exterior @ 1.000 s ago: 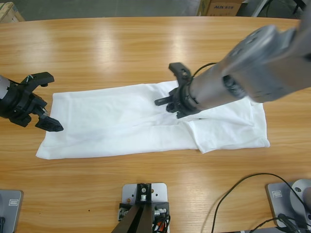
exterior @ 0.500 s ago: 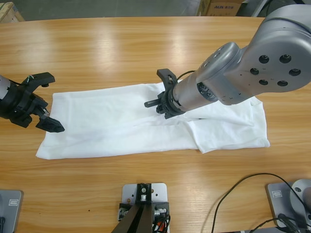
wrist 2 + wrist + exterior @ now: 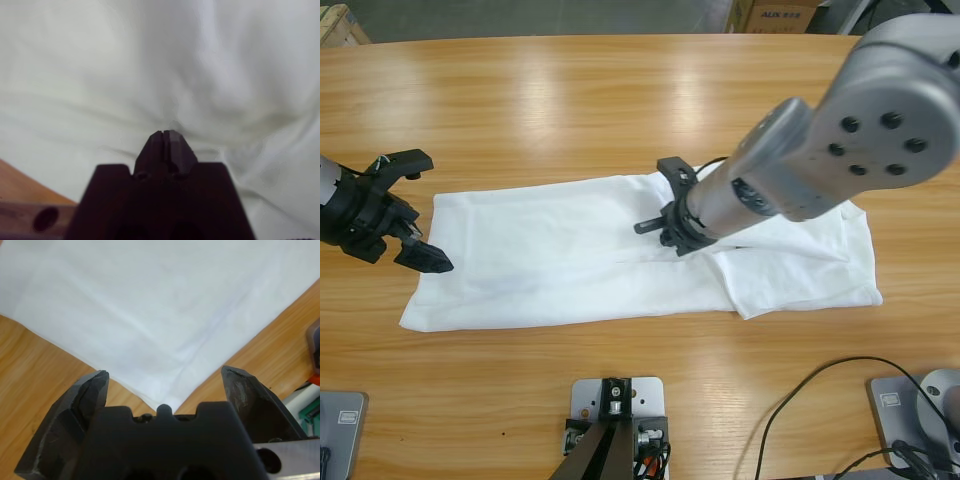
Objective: Fold clothes
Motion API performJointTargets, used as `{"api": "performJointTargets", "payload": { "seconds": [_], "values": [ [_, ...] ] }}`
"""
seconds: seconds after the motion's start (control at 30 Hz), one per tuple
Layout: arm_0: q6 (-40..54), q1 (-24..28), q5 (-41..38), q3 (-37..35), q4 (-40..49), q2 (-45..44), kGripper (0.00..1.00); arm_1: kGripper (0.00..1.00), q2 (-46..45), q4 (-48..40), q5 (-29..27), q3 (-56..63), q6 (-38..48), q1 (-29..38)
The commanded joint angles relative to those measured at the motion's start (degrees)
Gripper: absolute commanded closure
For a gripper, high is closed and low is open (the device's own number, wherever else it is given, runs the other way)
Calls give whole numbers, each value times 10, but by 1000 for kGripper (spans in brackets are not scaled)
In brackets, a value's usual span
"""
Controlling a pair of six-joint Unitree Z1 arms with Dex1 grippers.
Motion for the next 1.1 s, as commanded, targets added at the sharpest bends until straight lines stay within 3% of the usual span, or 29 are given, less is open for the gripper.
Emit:
{"api": "performJointTargets", "payload": {
  "seconds": [0.03,0.2,0.3,0.33,0.37,0.4,0.53,0.63,0.77,0.97,1.1],
  "values": [
    [-11,-3,-11,20,-13,-9,124,1000,-30,41,20,25,20,1],
    [-41,2,-11,21,-12,-12,128,1000,-44,43,32,25,37,11],
    [-134,23,-11,23,-10,-39,131,986,-113,53,-3,25,30,25],
    [-169,37,-18,24,-10,-51,123,407,-155,60,-16,24,20,26],
    [-187,55,-34,26,-10,-62,114,48,-190,62,-36,24,10,26],
    [-196,80,-58,29,-11,-71,108,0,-221,65,-52,24,9,26],
    [-207,207,-177,64,-26,-74,105,0,-303,102,-57,23,10,26],
    [-219,257,-218,124,-67,-61,105,0,-316,123,-57,38,12,26],
    [-289,277,-219,240,-171,-57,105,0,-336,127,-55,63,15,26],
    [-350,267,-143,256,-204,-48,77,0,-351,134,-54,81,16,26],
    [-356,260,-141,265,-244,-17,78,0,-371,135,-53,96,18,26]
  ]
}}
